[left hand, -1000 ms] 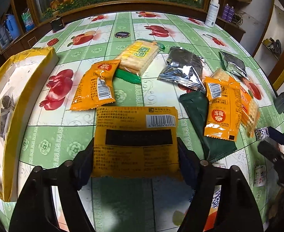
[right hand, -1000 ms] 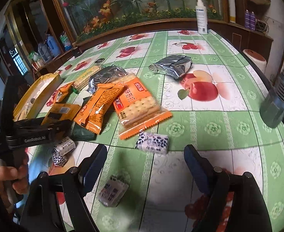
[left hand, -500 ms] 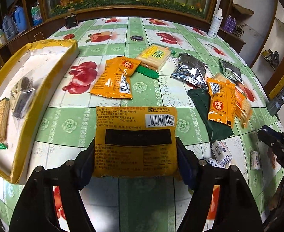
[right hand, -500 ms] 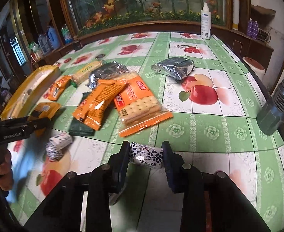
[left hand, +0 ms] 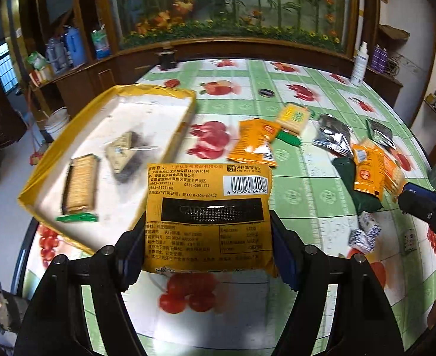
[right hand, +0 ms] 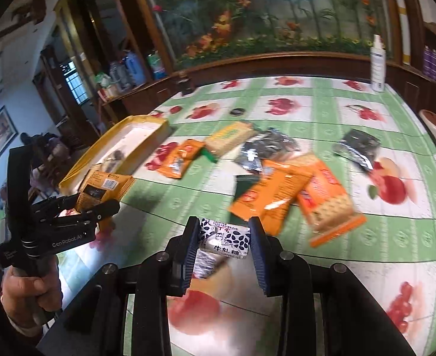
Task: Organize snacks
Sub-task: 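Carry both items into the yellow tray and release them from both tools, then grasp a milk-candy pack with the left tool while the right tool grasps another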
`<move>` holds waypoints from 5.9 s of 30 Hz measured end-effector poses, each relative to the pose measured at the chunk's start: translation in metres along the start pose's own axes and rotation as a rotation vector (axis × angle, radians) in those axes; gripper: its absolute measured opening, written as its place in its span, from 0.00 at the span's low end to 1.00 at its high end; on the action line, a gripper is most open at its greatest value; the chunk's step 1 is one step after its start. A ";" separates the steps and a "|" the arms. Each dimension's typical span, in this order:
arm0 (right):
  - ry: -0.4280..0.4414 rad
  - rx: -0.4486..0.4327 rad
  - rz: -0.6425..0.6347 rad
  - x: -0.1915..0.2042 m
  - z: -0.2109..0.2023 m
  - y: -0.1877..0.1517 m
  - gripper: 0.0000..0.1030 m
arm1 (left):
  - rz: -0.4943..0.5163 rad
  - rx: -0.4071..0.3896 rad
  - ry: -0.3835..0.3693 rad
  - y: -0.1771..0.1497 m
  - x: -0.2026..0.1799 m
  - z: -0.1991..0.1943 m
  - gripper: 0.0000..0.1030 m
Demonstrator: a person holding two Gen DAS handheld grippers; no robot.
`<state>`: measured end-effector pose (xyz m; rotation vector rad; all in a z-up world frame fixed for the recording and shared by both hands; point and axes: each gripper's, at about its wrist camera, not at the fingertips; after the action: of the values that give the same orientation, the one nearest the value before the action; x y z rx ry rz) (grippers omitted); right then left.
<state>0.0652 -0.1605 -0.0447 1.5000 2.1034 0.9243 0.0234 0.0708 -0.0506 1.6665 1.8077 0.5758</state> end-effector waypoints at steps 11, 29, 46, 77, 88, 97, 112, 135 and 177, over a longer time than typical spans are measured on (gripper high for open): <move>0.093 0.023 -0.086 0.064 0.022 0.017 0.33 | -0.083 -0.034 0.055 0.003 0.051 -0.012 0.71; 0.279 0.014 -0.157 0.165 0.077 0.081 0.33 | -0.222 -0.052 0.143 0.023 0.136 -0.009 0.71; 0.325 0.104 -0.169 0.242 0.175 0.114 0.33 | -0.287 0.021 0.132 0.023 0.172 0.025 0.71; 0.301 0.024 -0.013 0.142 0.091 0.096 0.61 | -0.307 -0.064 0.089 0.029 0.145 -0.015 0.76; 0.192 -0.022 0.076 0.051 0.021 0.031 0.66 | -0.246 -0.058 0.041 0.025 0.101 -0.014 0.80; 0.077 0.003 0.195 -0.027 0.002 -0.013 0.67 | -0.137 0.030 -0.059 0.011 0.031 0.006 0.80; -0.036 0.017 0.232 -0.077 -0.010 -0.054 0.67 | 0.061 0.163 -0.225 -0.008 -0.079 0.033 0.79; -0.158 0.099 0.082 -0.060 -0.003 -0.069 0.65 | 0.149 0.211 -0.278 -0.004 -0.130 0.056 0.79; -0.030 0.090 0.047 -0.026 -0.001 -0.044 0.19 | 0.008 0.066 -0.246 0.002 -0.035 0.020 0.16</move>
<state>0.0446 -0.1945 -0.0767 1.6045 2.1221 0.8276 0.0399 0.0351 -0.0588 1.7068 1.6576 0.3014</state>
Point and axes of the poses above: each gripper's, at about its wrist camera, not at the fingertips, and z roughly the way its jaws point, x to its left, y to its top, and after that the axes turned 15 degrees about -y, right-handed
